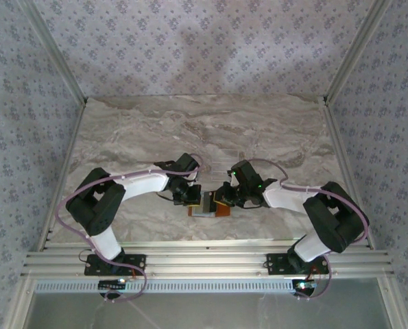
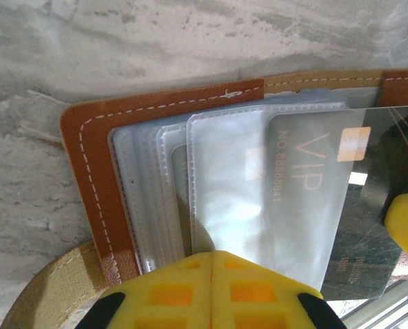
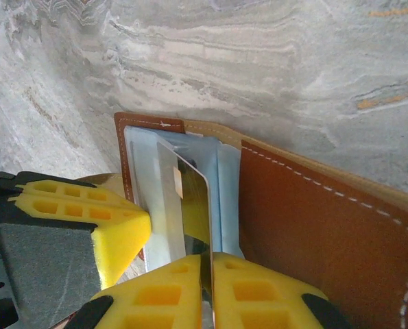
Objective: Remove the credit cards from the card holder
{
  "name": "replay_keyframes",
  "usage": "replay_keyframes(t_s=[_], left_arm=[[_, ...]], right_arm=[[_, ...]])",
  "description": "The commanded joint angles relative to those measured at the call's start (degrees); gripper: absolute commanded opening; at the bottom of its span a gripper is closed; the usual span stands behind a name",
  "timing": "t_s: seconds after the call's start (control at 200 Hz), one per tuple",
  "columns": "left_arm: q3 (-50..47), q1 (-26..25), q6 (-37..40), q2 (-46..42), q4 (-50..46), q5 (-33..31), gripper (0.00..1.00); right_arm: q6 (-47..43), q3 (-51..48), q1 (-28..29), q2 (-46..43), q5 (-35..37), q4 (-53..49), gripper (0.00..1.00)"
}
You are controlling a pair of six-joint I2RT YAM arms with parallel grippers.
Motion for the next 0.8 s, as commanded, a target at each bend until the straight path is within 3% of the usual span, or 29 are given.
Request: replay_keyframes(t_s=[0.0, 0.24, 0.795], left_arm=[[-1.32, -0.5, 0.54, 3.29, -4.41, -2.44, 0.08], [-1.62, -0.5, 0.49, 2.77, -4.32, -2.68, 0.08], [-0.33, -0.52, -0.03, -0.36, -5.37, -1.55, 0.13]], right_arm=[[1.21, -0.59, -0.13, 0.07, -0.89, 3.05, 0.1], [-0.17, -0.58, -0.36, -1.63, 1.67, -0.9, 0.04], [-15.77, 5.47, -2.09, -8.94, 6.75, -22.28, 0.02]])
